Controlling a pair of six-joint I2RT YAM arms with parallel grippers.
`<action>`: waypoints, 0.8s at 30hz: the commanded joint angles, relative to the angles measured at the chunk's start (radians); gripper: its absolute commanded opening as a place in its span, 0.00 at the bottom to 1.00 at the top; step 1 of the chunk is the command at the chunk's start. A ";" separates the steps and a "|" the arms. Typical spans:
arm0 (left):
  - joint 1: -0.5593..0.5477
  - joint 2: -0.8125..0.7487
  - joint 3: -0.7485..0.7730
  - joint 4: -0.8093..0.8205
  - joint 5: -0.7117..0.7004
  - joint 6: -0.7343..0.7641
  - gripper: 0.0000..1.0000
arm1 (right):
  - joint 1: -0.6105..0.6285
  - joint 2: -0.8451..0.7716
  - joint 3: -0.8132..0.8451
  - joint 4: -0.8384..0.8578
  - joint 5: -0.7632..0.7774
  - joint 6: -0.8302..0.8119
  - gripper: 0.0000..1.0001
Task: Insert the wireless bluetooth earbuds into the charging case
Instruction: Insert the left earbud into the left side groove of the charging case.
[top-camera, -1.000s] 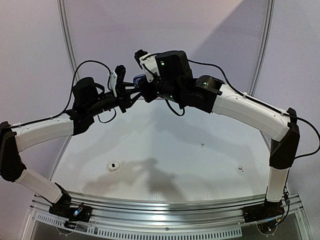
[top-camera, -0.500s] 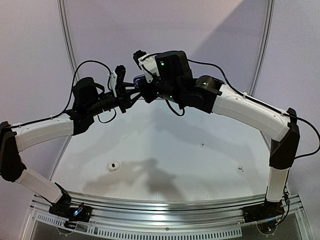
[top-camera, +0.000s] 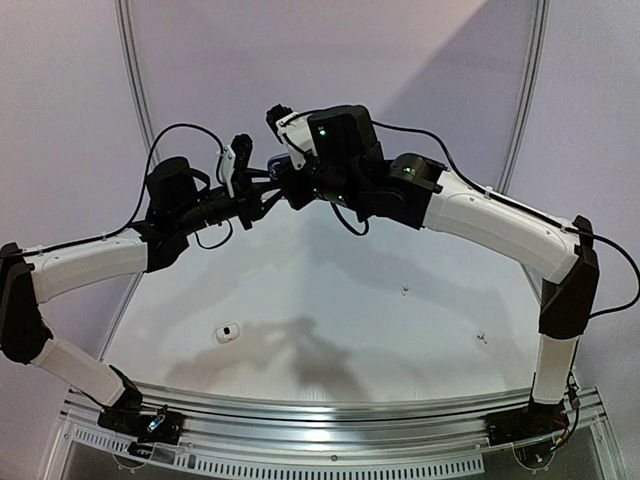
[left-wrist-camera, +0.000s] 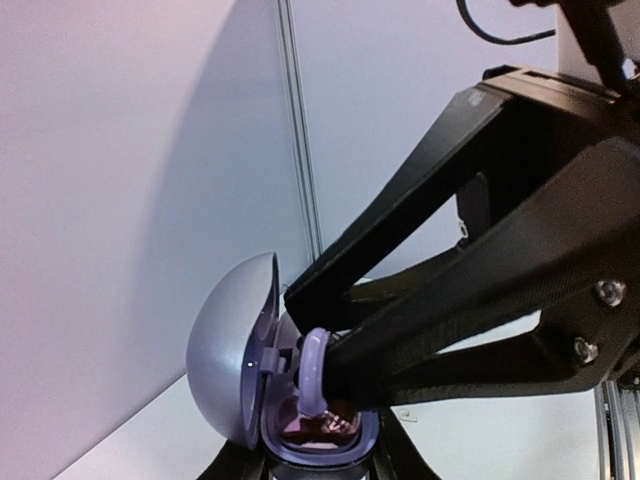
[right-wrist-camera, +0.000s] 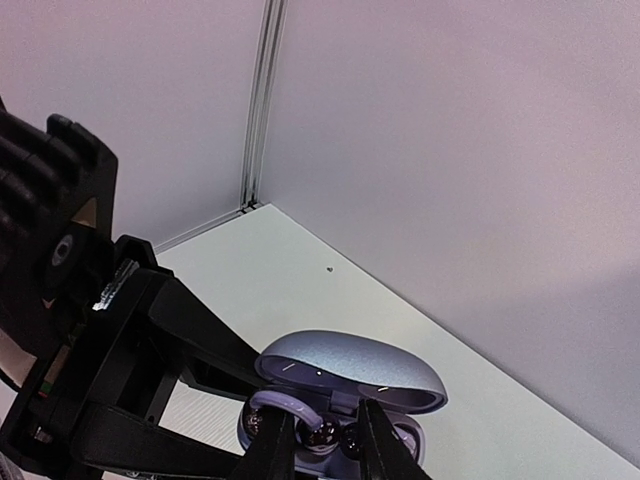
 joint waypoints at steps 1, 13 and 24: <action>0.004 -0.030 0.008 0.111 0.003 -0.005 0.00 | 0.001 0.005 -0.035 -0.131 0.027 0.007 0.23; 0.005 -0.029 0.005 0.124 0.018 -0.016 0.00 | 0.000 -0.010 -0.037 -0.160 0.049 0.003 0.23; 0.011 -0.028 0.006 0.119 0.019 -0.018 0.00 | 0.000 -0.017 -0.040 -0.185 0.073 -0.014 0.27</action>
